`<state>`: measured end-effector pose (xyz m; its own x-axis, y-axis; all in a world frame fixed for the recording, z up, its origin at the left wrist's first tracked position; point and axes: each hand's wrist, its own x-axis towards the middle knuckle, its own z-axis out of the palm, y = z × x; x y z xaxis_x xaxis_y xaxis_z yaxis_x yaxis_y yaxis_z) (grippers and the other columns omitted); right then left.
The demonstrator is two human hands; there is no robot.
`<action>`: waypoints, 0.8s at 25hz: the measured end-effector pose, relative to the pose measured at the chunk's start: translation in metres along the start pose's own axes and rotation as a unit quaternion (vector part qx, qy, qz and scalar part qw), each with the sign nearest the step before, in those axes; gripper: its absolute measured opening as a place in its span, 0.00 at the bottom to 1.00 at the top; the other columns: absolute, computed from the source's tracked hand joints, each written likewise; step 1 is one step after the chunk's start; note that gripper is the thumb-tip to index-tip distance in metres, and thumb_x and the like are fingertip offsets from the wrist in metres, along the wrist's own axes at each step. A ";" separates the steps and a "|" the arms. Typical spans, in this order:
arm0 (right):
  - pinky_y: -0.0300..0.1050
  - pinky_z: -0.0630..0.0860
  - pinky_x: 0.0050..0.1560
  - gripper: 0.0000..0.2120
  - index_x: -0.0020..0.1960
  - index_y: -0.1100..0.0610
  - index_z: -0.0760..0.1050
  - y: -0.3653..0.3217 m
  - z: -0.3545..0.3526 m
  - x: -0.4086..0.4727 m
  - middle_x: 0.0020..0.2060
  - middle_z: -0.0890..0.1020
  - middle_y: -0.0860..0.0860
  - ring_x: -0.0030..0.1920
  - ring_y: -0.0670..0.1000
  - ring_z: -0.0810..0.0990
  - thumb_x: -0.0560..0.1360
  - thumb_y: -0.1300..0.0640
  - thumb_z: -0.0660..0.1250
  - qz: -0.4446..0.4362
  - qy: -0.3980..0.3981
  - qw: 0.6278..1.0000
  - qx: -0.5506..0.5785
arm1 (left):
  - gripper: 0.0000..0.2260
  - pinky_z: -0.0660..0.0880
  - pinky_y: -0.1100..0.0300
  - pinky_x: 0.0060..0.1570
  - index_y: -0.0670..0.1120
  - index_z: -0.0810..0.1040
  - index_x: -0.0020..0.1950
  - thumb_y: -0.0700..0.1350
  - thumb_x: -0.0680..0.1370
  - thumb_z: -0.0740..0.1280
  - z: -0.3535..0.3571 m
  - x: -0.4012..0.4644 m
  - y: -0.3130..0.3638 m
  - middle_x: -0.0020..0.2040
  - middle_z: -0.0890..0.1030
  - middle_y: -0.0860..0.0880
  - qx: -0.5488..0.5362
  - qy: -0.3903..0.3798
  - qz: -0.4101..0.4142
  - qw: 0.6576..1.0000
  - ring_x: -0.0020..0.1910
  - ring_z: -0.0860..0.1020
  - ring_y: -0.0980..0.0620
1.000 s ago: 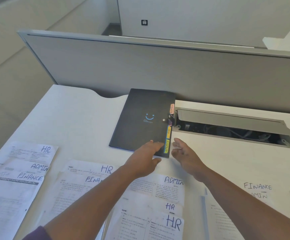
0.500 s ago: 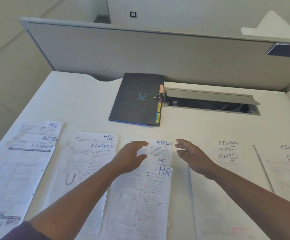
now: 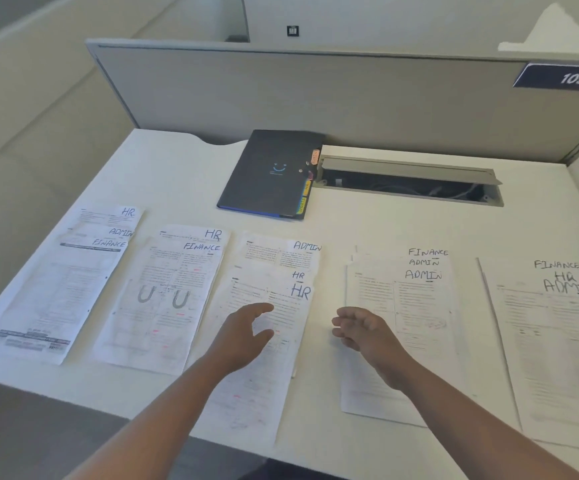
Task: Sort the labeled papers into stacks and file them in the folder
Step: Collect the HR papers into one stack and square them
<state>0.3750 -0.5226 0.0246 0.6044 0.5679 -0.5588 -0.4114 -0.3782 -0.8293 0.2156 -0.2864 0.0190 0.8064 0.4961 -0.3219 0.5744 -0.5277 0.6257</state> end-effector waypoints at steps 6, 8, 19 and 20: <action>0.49 0.81 0.63 0.08 0.60 0.53 0.79 0.021 -0.010 -0.012 0.55 0.86 0.53 0.55 0.52 0.86 0.82 0.59 0.67 0.011 -0.038 0.999 0.001 | 0.29 0.61 0.53 0.78 0.55 0.71 0.77 0.50 0.78 0.75 0.035 -0.049 0.000 0.82 0.65 0.53 0.063 0.026 -0.076 0.995 0.80 0.62 0.51; 0.52 0.80 0.64 0.09 0.60 0.54 0.78 0.025 -0.006 -0.012 0.53 0.86 0.54 0.52 0.52 0.86 0.80 0.58 0.69 0.020 -0.047 0.999 -0.009 | 0.33 0.57 0.47 0.80 0.55 0.67 0.80 0.51 0.78 0.75 0.038 -0.057 -0.001 0.84 0.59 0.53 0.103 0.003 -0.102 0.989 0.84 0.54 0.48; 0.45 0.79 0.63 0.20 0.68 0.55 0.75 0.036 0.032 -0.011 0.55 0.83 0.46 0.55 0.46 0.82 0.78 0.55 0.72 0.034 -0.101 0.991 -0.083 | 0.48 0.59 0.49 0.79 0.59 0.56 0.85 0.52 0.71 0.81 0.034 -0.058 -0.001 0.86 0.48 0.54 0.259 -0.125 -0.107 0.952 0.84 0.55 0.47; 0.46 0.79 0.63 0.19 0.67 0.55 0.76 0.035 0.037 -0.009 0.54 0.83 0.46 0.55 0.47 0.82 0.77 0.56 0.72 0.033 -0.096 0.991 -0.091 | 0.49 0.59 0.48 0.79 0.59 0.56 0.85 0.51 0.71 0.82 0.034 -0.058 -0.001 0.86 0.48 0.54 0.265 -0.125 -0.108 0.950 0.84 0.55 0.46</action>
<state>0.3305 -0.5140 0.0006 0.4330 0.6597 -0.6142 -0.3056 -0.5336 -0.7886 0.1732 -0.3382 0.0134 0.6315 0.4879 -0.6026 0.6674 -0.7377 0.1022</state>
